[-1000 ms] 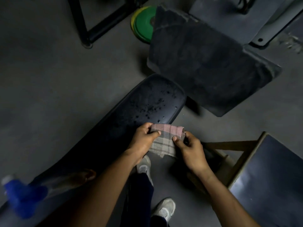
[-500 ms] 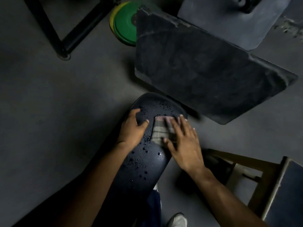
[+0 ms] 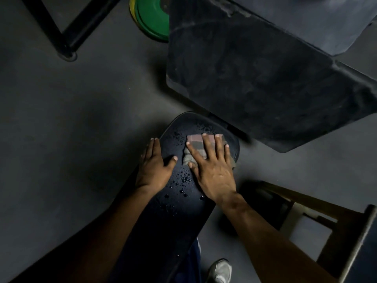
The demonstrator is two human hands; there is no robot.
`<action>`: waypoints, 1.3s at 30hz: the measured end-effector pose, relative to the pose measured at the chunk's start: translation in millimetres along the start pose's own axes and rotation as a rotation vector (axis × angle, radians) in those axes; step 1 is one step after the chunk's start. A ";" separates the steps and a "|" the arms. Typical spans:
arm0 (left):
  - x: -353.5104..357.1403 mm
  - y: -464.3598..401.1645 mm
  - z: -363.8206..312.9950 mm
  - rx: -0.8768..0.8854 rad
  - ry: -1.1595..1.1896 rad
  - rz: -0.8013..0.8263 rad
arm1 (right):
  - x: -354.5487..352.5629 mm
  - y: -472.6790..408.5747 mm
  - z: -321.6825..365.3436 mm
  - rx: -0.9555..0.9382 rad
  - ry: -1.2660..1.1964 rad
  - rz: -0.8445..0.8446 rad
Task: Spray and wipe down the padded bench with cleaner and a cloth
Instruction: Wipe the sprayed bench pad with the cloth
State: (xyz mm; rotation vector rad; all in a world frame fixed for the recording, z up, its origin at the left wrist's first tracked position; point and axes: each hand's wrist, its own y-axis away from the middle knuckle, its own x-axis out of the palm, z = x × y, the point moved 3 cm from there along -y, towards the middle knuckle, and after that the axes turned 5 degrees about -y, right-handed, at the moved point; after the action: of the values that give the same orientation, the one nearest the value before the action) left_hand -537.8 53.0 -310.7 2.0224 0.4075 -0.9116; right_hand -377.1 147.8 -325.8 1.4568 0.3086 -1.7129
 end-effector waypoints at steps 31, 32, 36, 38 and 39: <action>-6.6 -7.7 24.7 0.133 0.020 0.104 | -27.3 -68.6 -13.3 0.046 -0.057 0.041; -6.5 -6.5 26.1 0.133 0.027 0.102 | -26.5 -83.2 -1.4 0.022 -0.056 0.044; -7.7 -0.4 33.4 0.123 0.048 0.110 | -12.7 -100.9 45.1 -0.197 0.048 0.072; -9.1 2.9 37.3 0.109 0.073 0.122 | -5.1 -82.0 51.8 -0.299 0.089 0.076; -10.1 4.6 39.2 0.098 0.090 0.132 | -2.0 -68.2 49.3 -0.344 0.100 0.084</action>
State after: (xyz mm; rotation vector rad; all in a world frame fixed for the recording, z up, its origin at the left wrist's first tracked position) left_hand -559.7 19.0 -315.0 2.1584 0.2792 -0.7750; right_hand -460.4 157.9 -331.6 1.2828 0.5588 -1.4399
